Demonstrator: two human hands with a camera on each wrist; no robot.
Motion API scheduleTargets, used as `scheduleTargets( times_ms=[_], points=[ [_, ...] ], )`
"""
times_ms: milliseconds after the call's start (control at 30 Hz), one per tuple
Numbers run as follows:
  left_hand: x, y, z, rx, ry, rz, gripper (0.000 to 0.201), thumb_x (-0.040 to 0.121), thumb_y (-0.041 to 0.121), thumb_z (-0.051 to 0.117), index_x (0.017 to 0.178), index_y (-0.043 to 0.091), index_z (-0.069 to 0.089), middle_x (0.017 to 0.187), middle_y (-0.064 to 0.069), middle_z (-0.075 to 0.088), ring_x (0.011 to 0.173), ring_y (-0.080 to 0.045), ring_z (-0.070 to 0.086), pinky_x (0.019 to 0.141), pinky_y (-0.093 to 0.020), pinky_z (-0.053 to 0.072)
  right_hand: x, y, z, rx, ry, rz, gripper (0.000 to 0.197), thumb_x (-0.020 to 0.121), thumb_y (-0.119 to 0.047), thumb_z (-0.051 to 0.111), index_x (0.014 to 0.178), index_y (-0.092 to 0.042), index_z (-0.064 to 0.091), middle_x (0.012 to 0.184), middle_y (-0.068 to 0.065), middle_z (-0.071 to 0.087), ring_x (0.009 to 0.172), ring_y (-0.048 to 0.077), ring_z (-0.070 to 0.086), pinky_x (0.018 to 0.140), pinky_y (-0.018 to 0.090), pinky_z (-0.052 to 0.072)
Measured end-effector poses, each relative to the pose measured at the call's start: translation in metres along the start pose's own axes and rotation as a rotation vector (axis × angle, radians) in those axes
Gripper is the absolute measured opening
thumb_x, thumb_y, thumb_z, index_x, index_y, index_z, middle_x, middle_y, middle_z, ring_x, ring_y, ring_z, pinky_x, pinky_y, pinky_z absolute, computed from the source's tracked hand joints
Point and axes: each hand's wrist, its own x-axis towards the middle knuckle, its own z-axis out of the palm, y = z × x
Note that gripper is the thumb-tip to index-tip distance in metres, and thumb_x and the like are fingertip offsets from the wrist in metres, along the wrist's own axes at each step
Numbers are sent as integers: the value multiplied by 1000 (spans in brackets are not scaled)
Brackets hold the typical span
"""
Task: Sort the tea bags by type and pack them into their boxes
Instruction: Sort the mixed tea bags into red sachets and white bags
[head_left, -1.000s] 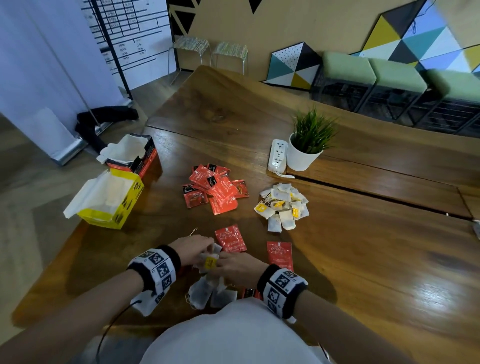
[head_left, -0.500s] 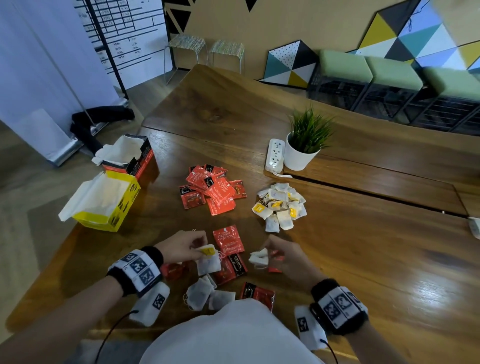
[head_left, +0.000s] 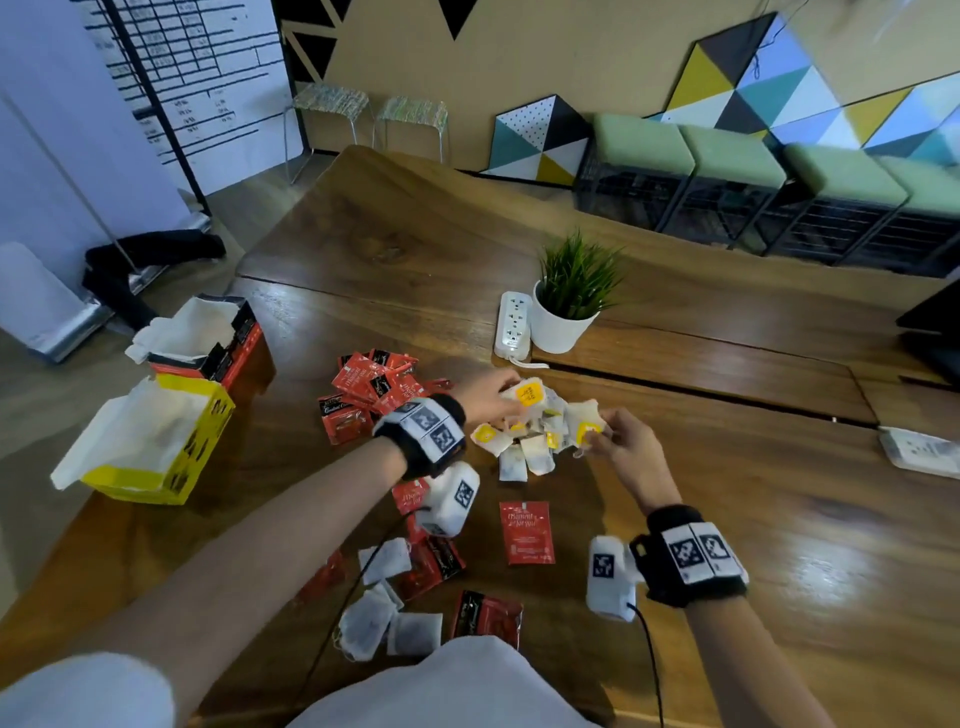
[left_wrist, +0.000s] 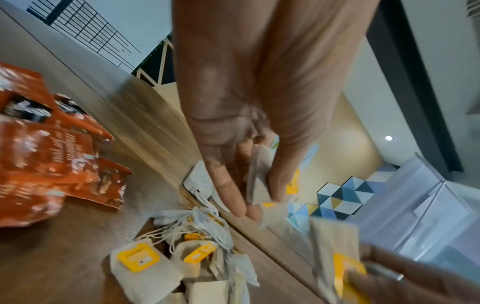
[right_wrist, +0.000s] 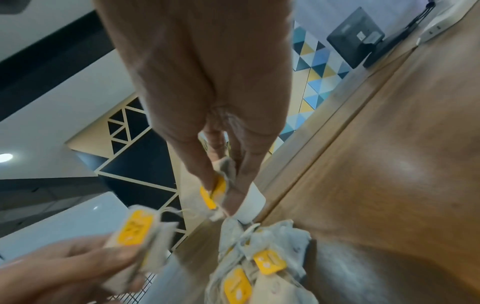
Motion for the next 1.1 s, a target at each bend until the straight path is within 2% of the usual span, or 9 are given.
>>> scheduleTargets(
  times_ms=[100, 167, 333, 500, 567, 700, 833, 1000, 1100],
  points=[
    [27, 9, 13, 146, 45, -21, 42, 89, 7, 56, 130, 9, 46, 130, -12, 54, 111, -22, 56, 83, -24, 47, 20, -10, 9, -176, 247, -78, 12, 88, -6, 57, 99, -5, 57, 93, 7, 62, 84, 19, 56, 67, 26, 38],
    [35, 7, 21, 240, 65, 8, 46, 90, 1, 50, 135, 11, 44, 133, -16, 50, 120, -28, 50, 97, -31, 40, 31, -10, 23, -214, 345, -110, 19, 88, -4, 55, 107, 0, 56, 105, 14, 62, 96, 25, 59, 78, 32, 45],
    [31, -16, 24, 382, -11, 92, 61, 90, -8, 40, 142, 23, 38, 131, -17, 43, 121, -31, 44, 98, -29, 33, 35, 1, 66, -620, -137, -6, 35, 90, -2, 46, 124, -4, 46, 128, 20, 46, 118, 37, 46, 93, 41, 40],
    [-15, -79, -3, 378, -23, -20, 55, 89, 2, 52, 137, 27, 41, 141, -12, 39, 125, -26, 45, 107, -40, 39, 8, 10, 49, -713, 2, -187, 46, 90, 1, 42, 135, -10, 38, 133, 14, 43, 119, 30, 44, 95, 41, 43],
    [-37, -108, -6, 473, -88, -133, 46, 88, 12, 57, 132, 20, 46, 138, -8, 43, 123, -23, 47, 104, -38, 41, -15, 16, 49, -823, -83, -269, 43, 94, -6, 41, 137, -13, 35, 131, 9, 44, 117, 25, 47, 91, 37, 45],
    [-60, -126, 13, 617, -78, -252, 63, 80, 41, 67, 129, 12, 40, 134, -6, 40, 123, -23, 42, 97, -40, 44, -45, 32, 68, -898, -255, -61, 63, 85, -38, 62, 135, -17, 30, 131, 4, 42, 122, 22, 42, 91, 38, 45],
    [-61, -120, 41, 695, -22, -225, 75, 68, 37, 78, 124, 9, 38, 129, -9, 43, 122, -26, 41, 99, -39, 41, -49, 37, 87, -847, -223, 13, 69, 78, -33, 71, 131, -12, 32, 127, 8, 44, 122, 26, 41, 95, 40, 44],
    [-62, -112, 25, 468, -42, -217, 52, 80, 27, 70, 122, 5, 49, 124, -14, 51, 121, -28, 45, 97, -34, 36, -48, 37, 92, -654, -250, 28, 64, 77, -12, 72, 129, -10, 34, 125, 13, 44, 119, 30, 46, 97, 42, 44],
    [-76, -102, -4, 251, 46, -205, 62, 82, 26, 68, 135, 5, 44, 139, -12, 47, 130, -26, 42, 105, -33, 33, -48, 41, 80, -616, -308, 61, 52, 79, -11, 71, 123, -9, 45, 127, 11, 43, 116, 26, 48, 98, 34, 44]
  ],
)
